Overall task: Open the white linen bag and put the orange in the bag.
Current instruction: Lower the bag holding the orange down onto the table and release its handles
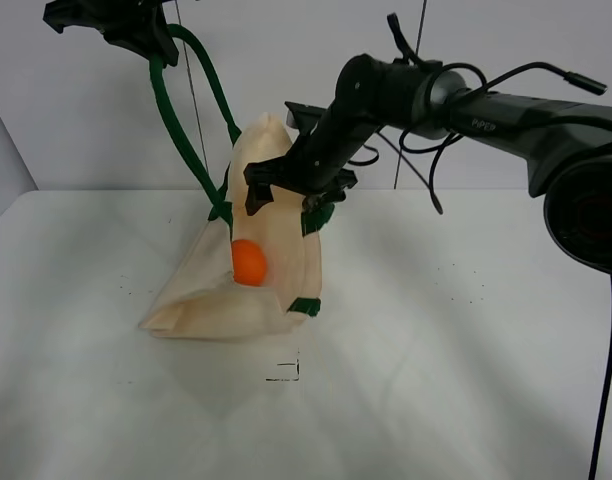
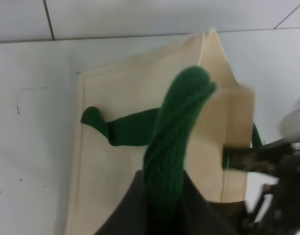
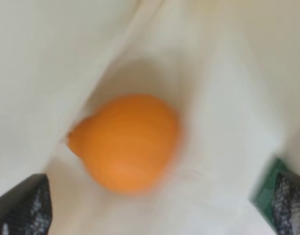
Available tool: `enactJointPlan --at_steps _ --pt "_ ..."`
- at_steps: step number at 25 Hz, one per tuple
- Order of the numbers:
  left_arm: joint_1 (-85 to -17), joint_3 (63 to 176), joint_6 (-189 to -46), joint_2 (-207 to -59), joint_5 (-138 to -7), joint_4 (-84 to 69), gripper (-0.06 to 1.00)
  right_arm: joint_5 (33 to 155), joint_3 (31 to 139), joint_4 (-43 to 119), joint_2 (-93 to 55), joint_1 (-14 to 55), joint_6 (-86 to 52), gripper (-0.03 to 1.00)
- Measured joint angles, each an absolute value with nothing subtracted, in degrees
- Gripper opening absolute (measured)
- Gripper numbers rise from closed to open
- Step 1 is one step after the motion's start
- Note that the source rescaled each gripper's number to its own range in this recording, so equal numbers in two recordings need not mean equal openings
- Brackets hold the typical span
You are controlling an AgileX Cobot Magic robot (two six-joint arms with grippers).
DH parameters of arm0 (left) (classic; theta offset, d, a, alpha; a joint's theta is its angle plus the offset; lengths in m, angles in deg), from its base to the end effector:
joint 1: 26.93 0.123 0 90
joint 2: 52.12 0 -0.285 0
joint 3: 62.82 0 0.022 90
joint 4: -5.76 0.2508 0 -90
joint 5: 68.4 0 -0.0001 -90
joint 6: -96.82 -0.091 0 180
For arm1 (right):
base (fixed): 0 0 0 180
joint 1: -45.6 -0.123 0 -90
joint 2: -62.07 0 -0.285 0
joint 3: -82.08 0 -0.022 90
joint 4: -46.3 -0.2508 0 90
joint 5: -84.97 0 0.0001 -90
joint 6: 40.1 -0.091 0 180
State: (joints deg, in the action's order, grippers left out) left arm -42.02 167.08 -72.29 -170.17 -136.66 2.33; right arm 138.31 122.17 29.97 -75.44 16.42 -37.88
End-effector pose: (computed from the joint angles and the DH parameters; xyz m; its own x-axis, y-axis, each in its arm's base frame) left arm 0.4054 -0.1145 0.4224 -0.7458 -0.0168 -0.6660 0.1430 0.9723 -0.1847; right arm 0.4322 0.2649 0.2284 -0.8234 -0.3103 -0.4750 -0.4684 0.8442 0.2606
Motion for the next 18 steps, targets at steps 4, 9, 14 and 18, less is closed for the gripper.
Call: enactJointPlan --at_steps 4,9,14,18 --pt "-42.0 167.1 -72.3 -170.1 -136.7 2.3 0.0 147.7 126.9 44.1 -74.6 17.3 -43.3 1.0" --pt "-42.0 167.1 -72.3 -170.1 -136.7 2.3 0.0 150.1 127.4 46.3 -74.9 22.1 -44.5 1.0" --pt "-42.0 167.1 -72.3 -170.1 -136.7 2.3 0.0 151.7 127.4 48.2 -74.9 30.0 -43.1 1.0" --pt "-42.0 167.1 -72.3 -170.1 -136.7 2.3 0.0 153.4 127.4 48.6 -74.9 37.2 -42.8 1.0"
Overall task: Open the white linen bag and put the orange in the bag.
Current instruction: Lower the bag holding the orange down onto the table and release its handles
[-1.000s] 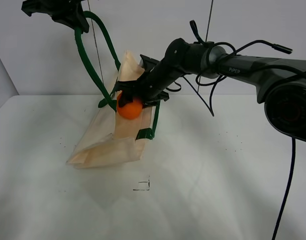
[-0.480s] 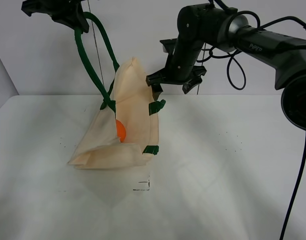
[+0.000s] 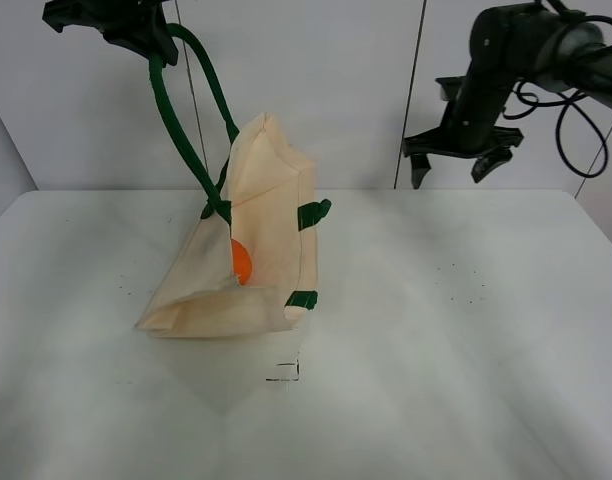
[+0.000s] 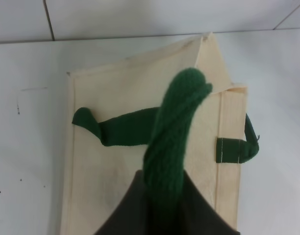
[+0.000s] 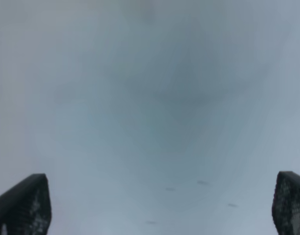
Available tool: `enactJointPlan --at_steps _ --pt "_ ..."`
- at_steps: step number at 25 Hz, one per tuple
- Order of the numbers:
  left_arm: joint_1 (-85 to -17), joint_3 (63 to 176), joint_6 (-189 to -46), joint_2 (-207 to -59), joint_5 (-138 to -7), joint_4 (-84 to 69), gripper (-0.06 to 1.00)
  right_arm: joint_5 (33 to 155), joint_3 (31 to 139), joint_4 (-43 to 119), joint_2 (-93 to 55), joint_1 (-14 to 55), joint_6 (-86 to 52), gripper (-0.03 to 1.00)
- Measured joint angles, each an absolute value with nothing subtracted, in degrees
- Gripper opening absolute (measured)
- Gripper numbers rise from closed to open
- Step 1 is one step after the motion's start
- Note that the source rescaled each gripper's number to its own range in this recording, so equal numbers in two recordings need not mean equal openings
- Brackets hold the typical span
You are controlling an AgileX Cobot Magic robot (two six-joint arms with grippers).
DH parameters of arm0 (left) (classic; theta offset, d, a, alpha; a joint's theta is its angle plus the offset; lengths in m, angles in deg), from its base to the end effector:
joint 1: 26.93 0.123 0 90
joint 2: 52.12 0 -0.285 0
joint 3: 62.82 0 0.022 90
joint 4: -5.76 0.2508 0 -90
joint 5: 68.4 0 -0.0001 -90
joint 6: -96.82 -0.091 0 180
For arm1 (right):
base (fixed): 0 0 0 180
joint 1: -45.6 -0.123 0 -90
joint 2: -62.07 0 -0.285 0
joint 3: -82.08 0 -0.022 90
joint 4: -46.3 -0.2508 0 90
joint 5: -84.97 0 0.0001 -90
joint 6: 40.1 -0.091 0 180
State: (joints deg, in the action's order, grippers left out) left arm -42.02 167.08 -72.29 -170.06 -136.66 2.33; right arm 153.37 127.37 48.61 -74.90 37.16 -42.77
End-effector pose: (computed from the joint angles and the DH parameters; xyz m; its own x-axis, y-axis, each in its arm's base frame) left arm 0.4048 -0.1144 0.4233 -0.7445 -0.0171 -0.6674 0.1434 0.9722 -0.1849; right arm 0.4858 0.0686 0.2466 -0.9337 -0.1065 -0.3419 -0.1044 0.9942 -0.0244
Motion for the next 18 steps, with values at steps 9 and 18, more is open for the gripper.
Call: enactJointPlan --at_steps 9,18 --pt "-42.0 167.1 -72.3 -170.1 -136.7 2.3 0.0 154.3 127.4 46.9 -74.9 41.4 -41.2 1.0" --pt "-42.0 167.1 -72.3 -170.1 -136.7 2.3 0.0 154.2 115.8 45.0 -65.9 41.4 -41.0 1.0"
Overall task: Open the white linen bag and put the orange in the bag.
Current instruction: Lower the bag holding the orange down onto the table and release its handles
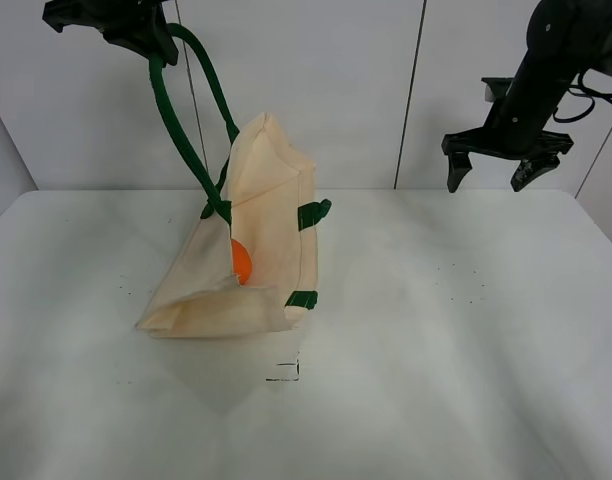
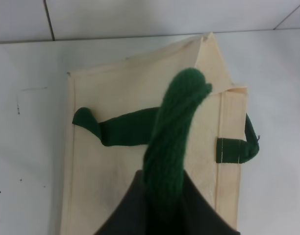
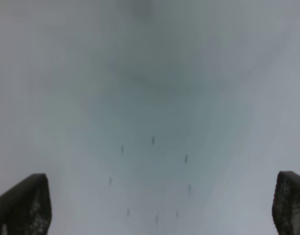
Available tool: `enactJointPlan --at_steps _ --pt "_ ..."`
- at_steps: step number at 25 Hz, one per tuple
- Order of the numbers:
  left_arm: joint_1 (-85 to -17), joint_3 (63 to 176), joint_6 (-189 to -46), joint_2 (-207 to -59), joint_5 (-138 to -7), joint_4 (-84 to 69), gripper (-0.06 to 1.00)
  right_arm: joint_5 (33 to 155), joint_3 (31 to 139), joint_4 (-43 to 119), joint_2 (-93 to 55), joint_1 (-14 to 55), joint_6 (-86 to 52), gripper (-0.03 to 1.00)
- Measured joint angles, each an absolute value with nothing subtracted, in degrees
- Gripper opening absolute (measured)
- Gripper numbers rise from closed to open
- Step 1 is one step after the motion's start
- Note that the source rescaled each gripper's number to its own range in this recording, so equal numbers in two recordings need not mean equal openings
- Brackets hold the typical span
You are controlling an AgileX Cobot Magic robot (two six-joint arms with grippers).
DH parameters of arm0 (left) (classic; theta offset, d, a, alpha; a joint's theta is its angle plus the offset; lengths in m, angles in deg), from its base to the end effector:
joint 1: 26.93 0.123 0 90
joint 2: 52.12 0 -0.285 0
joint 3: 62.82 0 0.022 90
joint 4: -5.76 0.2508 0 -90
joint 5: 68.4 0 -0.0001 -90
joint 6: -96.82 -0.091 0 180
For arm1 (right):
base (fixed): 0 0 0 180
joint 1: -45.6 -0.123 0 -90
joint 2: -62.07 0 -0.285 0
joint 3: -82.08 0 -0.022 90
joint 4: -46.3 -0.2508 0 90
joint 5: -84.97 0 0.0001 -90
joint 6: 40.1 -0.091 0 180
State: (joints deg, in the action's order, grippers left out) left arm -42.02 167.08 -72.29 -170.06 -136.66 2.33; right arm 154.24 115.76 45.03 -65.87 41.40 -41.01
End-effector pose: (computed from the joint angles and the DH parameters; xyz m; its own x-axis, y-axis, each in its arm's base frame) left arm 0.4048 -0.1144 0.4233 -0.7445 -0.0171 -0.6674 0.1434 0.9722 -0.1849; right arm 0.4513 0.0350 0.2638 -0.9580 -0.0466 -0.2830 -0.0564 0.9981 0.0266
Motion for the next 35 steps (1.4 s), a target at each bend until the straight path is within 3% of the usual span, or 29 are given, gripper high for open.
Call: enactJointPlan --at_steps 13,20,28,35 --pt "-42.0 167.1 -72.3 -170.1 -136.7 2.3 0.0 154.3 61.8 44.9 -17.2 41.4 -41.0 1.0" --pt "-42.0 167.1 -72.3 -170.1 -136.7 2.3 0.0 149.8 40.4 45.5 14.0 41.4 -41.0 1.0" --pt "-42.0 167.1 -72.3 -170.1 -136.7 2.3 0.0 144.0 33.2 45.8 44.3 41.4 -41.0 1.0" --pt "-42.0 167.1 -72.3 -170.1 -136.7 2.3 0.0 143.8 33.1 45.8 50.9 41.4 -41.0 1.0"
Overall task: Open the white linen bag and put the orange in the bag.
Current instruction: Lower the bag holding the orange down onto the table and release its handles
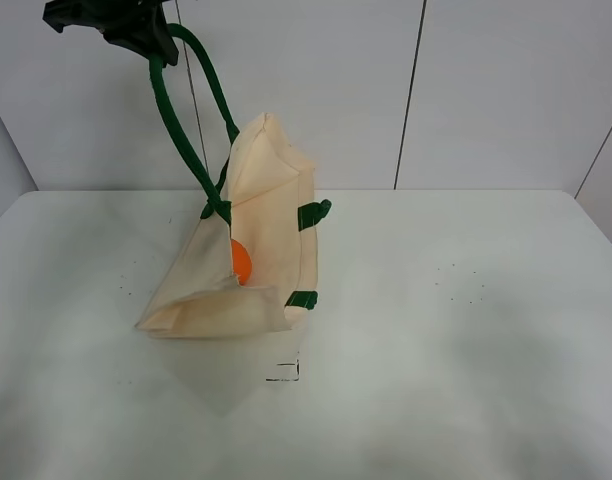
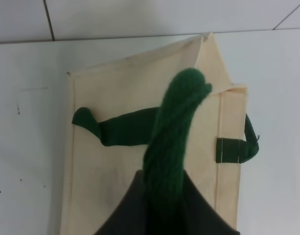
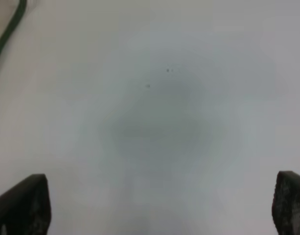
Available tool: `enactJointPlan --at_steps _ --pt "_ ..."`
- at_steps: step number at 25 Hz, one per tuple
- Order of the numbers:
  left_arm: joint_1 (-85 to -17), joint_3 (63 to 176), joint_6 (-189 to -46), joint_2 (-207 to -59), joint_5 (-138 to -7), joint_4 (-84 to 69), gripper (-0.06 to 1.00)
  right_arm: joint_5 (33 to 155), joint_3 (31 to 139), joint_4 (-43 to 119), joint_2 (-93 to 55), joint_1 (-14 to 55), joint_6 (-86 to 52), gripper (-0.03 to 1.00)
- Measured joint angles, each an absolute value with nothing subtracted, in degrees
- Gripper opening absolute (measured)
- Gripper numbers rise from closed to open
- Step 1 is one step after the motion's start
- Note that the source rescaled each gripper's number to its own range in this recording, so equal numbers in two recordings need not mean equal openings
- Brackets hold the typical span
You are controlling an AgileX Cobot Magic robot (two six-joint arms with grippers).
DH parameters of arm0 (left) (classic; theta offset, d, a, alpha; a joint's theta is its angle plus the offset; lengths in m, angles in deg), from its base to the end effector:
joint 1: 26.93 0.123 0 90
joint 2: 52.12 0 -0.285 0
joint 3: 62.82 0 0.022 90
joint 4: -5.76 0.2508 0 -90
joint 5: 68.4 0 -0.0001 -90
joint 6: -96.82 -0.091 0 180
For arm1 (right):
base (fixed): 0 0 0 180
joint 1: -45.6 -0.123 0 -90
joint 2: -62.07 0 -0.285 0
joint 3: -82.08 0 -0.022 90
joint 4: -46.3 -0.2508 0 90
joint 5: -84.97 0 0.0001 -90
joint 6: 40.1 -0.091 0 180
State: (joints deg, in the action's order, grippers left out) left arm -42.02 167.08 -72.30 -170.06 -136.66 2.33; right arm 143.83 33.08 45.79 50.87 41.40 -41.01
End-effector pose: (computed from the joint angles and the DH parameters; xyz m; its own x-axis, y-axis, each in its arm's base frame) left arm 0.4048 -0.1144 0.4233 -0.7445 -0.0169 -0.6674 0.1435 0.9722 -0.1848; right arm 0.0066 0.0012 0.2778 -0.4859 -0.0151 -0.8739 -0.0699 0.9973 0.0216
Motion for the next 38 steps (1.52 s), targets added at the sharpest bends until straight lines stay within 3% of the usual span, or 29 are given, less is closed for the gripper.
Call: enactJointPlan --at_steps 7,23,35,38 --pt "-42.0 167.1 -72.3 -170.1 -136.7 2.3 0.0 143.8 33.0 45.8 50.9 45.3 -41.0 1.0" --pt "-42.0 167.0 -72.4 -171.3 -136.7 2.3 0.0 143.8 33.0 45.8 54.5 43.6 -41.0 1.0" --pt "-42.0 161.5 -78.5 -187.9 -135.1 -10.2 0.0 143.8 33.0 45.8 54.5 43.6 -41.0 1.0" --pt "-42.0 161.5 -79.9 -189.2 -135.1 -10.4 0.1 143.8 33.0 45.8 54.5 43.6 -41.0 1.0"
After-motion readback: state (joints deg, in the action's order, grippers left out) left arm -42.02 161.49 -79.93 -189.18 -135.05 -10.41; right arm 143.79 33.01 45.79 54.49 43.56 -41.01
